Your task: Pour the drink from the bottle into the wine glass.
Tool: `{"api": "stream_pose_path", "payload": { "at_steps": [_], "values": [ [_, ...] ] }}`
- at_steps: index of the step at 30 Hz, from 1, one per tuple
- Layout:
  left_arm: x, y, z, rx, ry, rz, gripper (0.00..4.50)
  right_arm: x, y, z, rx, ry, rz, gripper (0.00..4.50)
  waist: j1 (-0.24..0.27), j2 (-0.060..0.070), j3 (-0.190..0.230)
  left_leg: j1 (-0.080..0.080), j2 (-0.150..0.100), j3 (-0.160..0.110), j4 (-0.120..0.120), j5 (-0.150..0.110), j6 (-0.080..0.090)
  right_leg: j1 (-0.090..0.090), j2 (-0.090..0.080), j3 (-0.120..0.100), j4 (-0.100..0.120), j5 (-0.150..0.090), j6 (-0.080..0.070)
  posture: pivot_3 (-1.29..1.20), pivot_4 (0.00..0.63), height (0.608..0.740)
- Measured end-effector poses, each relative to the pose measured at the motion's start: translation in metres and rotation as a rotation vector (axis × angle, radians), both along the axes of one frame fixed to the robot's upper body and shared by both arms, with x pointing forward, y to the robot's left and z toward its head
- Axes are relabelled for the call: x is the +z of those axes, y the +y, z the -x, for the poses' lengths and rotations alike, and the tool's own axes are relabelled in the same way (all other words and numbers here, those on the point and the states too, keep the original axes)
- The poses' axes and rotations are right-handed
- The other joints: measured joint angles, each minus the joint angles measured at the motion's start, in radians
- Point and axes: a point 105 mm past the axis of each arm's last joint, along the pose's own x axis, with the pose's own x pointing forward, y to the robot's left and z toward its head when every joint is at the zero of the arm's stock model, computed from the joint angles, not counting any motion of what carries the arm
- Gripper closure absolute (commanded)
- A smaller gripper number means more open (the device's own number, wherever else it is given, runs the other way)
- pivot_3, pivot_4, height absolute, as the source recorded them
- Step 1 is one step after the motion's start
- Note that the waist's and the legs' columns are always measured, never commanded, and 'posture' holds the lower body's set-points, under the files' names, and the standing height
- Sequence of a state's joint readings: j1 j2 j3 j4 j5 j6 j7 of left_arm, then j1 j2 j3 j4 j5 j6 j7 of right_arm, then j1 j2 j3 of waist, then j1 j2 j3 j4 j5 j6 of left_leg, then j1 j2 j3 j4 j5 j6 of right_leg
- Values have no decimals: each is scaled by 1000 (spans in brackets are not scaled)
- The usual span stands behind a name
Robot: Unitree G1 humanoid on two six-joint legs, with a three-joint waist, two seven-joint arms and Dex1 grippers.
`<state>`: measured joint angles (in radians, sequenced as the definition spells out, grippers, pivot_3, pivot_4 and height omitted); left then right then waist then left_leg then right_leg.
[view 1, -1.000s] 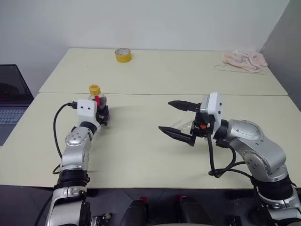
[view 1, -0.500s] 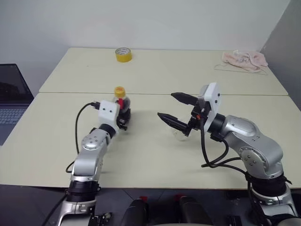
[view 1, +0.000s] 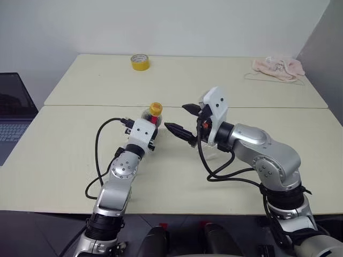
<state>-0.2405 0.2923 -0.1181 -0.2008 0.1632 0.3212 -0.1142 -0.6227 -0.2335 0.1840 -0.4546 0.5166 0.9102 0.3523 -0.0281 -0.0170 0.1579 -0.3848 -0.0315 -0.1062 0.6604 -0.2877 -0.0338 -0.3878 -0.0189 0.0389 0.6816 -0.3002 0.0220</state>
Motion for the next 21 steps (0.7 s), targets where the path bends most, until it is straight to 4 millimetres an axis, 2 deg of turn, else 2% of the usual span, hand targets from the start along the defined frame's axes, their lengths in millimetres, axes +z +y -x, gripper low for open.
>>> {"api": "stream_pose_path", "payload": {
  "at_steps": [7,13,16,21],
  "values": [
    [-4,-5,3,-25,-9,-7,2679,-2,16,-12,-12,49,-53,0,-1,0,0,0,0,0,0,0,0,0,0,0,0,0,0,0,150,740],
    [-5,-8,3,-29,-12,-6,2679,-3,21,-23,-33,60,-68,0,-1,0,0,0,0,0,0,0,0,-1,0,0,0,0,0,0,150,740],
    [-4,-9,4,-32,-19,-8,2680,-2,24,-24,-26,60,-82,595,-1,0,0,0,0,0,0,0,0,-1,0,0,0,0,0,0,150,740],
    [-4,-9,4,-31,-22,-10,2680,-1,28,-22,2,54,-77,2294,-1,0,0,0,0,0,0,0,0,-1,0,0,0,0,0,0,150,740]
  ]
}}
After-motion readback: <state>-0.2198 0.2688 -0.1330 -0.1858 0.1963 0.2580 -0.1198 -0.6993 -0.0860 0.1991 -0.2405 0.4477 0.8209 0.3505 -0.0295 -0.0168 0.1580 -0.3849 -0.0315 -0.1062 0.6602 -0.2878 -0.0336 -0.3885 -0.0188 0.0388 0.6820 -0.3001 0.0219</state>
